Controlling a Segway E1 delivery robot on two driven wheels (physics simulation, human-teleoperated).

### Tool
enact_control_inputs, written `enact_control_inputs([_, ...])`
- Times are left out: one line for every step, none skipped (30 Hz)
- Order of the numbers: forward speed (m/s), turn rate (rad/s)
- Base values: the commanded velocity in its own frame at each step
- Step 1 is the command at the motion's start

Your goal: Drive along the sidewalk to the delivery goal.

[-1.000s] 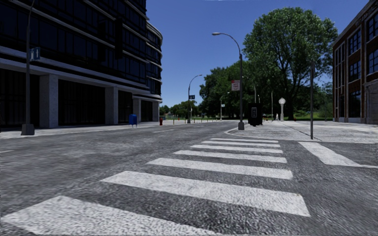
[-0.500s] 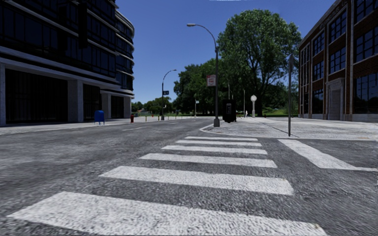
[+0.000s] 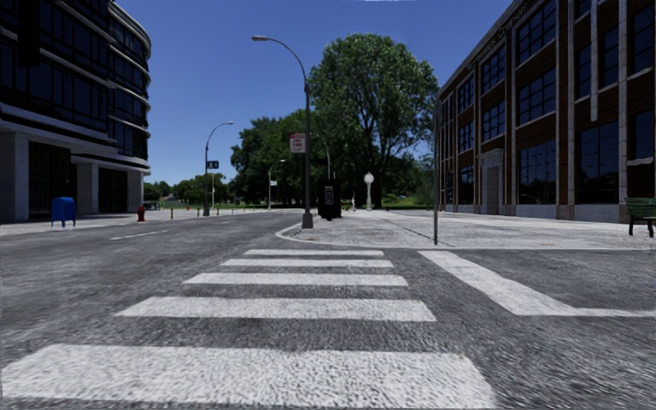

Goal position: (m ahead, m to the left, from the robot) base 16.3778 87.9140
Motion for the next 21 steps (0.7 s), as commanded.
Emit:
enact_control_inputs([2.00,-0.46])
enact_control_inputs([2.00,-0.37])
enact_control_inputs([2.00,-0.10])
enact_control_inputs([2.00,-0.10])
enact_control_inputs([2.00,0.00])
enact_control_inputs([2.00,0.00])
enact_control_inputs([2.00,0.00])
enact_control_inputs([2.00,0.00])
enact_control_inputs([2.00,0.00])
enact_control_inputs([2.00,0.00])
enact_control_inputs([2.00,0.00])
enact_control_inputs([2.00,0.00])
enact_control_inputs([2.00,0.00])
enact_control_inputs([2.00,0.00])
enact_control_inputs([2.00,0.00])
enact_control_inputs([2.00,0.00])
enact_control_inputs([2.00,0.00])
enact_control_inputs([2.00,0.00])
enact_control_inputs([2.00,0.00])
enact_control_inputs([2.00,0.00])
enact_control_inputs([2.00,0.00])
